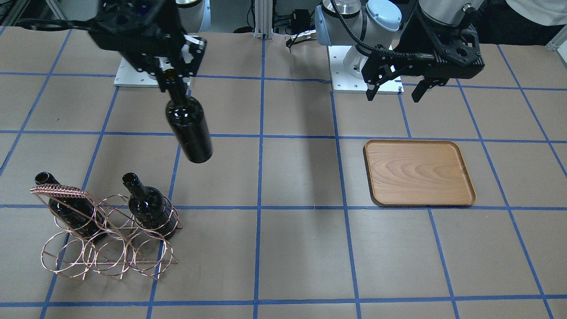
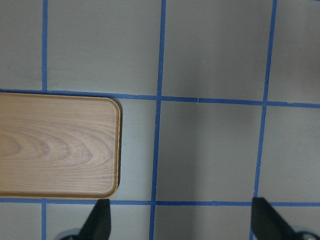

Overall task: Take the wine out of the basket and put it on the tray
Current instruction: 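Lift the dark bottle up out of the wire rack with the right gripper, then carry the bottle toward the table center and stand it upright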

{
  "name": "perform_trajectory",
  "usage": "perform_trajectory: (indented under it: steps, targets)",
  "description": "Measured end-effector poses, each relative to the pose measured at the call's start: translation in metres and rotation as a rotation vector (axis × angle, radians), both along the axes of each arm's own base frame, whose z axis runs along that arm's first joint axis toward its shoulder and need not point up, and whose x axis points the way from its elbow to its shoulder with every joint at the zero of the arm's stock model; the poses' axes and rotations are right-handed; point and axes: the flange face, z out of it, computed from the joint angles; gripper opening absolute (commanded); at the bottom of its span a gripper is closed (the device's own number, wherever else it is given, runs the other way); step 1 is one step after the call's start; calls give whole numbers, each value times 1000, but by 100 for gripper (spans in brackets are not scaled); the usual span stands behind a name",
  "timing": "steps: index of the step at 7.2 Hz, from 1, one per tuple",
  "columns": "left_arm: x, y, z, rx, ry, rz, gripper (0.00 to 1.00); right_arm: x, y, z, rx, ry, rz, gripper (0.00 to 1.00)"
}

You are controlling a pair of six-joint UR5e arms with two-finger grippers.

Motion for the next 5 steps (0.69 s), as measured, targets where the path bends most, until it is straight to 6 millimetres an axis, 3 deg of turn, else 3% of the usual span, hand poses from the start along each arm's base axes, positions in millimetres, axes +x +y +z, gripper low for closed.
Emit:
perform_trajectory:
  steps: [2, 3, 5]
  targets:
    - [0, 0, 0, 0, 0, 1, 100, 71, 1, -52, 0, 13, -24, 21]
    - [1, 0, 0, 0, 0, 1, 100, 93, -5, -75, -10, 14, -34, 22]
    - [1, 0, 0, 0, 1, 1, 100, 114, -14, -101, -19, 11, -42, 24]
